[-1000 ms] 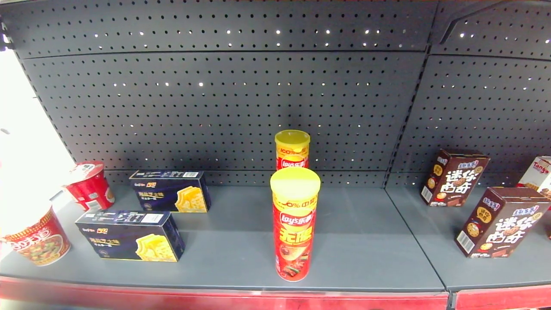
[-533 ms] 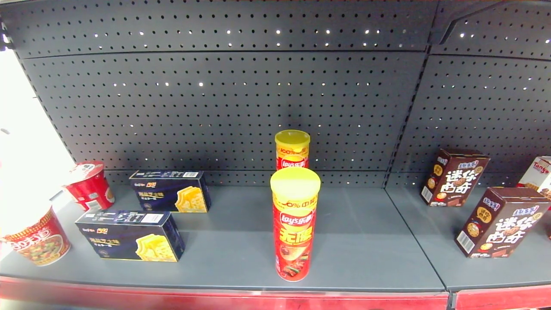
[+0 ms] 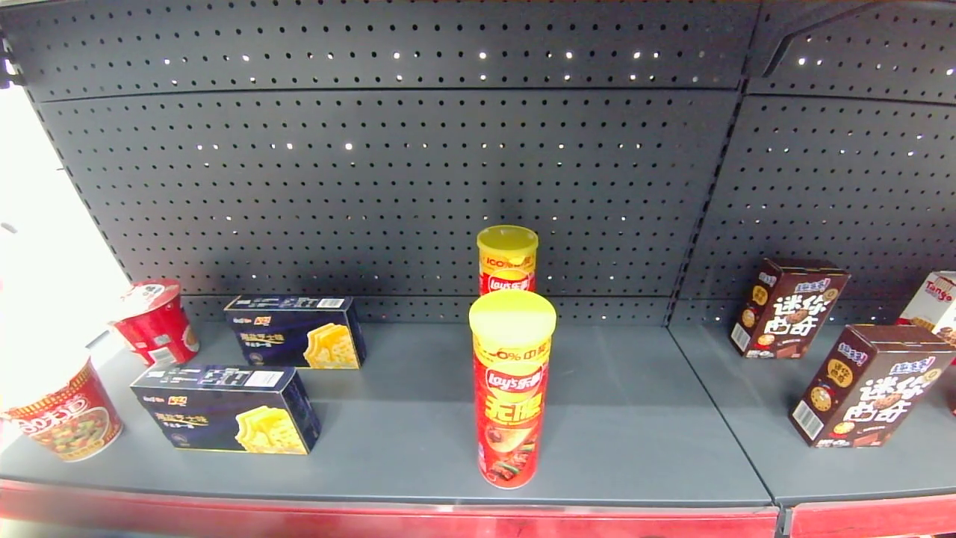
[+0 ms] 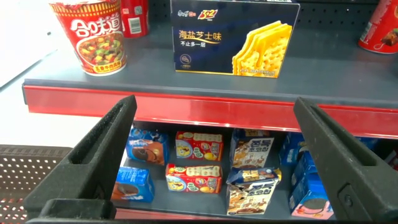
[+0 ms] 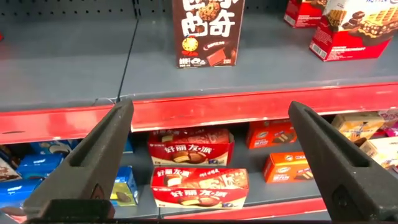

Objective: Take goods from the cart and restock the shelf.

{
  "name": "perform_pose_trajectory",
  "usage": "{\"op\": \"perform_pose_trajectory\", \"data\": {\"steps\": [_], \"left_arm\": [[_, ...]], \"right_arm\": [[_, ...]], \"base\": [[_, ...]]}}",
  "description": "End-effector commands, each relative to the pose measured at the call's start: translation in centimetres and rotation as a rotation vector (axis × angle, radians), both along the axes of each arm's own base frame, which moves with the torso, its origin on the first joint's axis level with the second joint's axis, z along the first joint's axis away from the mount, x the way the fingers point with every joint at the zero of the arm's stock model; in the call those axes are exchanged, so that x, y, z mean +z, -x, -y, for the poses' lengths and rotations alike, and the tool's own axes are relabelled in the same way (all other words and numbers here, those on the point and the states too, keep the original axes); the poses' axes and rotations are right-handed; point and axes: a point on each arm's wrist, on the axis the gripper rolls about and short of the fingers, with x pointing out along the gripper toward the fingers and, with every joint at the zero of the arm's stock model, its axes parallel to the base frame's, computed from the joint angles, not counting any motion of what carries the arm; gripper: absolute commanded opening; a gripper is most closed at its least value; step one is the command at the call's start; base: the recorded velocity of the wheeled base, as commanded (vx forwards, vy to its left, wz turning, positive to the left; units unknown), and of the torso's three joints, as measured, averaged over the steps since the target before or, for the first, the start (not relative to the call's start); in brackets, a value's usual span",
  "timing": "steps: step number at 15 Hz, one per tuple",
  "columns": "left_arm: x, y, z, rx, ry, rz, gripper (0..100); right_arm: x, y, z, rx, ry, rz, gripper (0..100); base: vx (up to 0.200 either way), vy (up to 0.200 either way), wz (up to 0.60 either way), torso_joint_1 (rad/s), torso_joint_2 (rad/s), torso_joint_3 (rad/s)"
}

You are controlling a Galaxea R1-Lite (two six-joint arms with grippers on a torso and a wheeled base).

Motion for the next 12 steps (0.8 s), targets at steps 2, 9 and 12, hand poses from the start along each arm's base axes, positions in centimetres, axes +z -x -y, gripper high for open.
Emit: {"op": "perform_pose_trajectory", "data": {"steps": [2, 9, 12], "left_arm": [[0.0, 0.0, 0.0, 0.002, 0.0, 0.0, 100], [0.0, 0.0, 0.0, 0.0, 0.0, 0.0, 100], [0.0, 0.0, 0.0, 0.002, 0.0, 0.0, 100]], "right_arm": [[-0.01, -0.04, 0.0, 0.001, -0.001, -0.006, 100], [-0.01, -0.06, 0.0, 0.001, -0.001, -0.007, 100], [0.04, -0.04, 0.0, 0.001, -0.001, -0.006, 100]], "base": [[0.0, 0.0, 0.0, 0.0, 0.0, 0.0], [0.0, 0.0, 0.0, 0.0, 0.0, 0.0], [0.0, 0.0, 0.0, 0.0, 0.0, 0.0]]}}
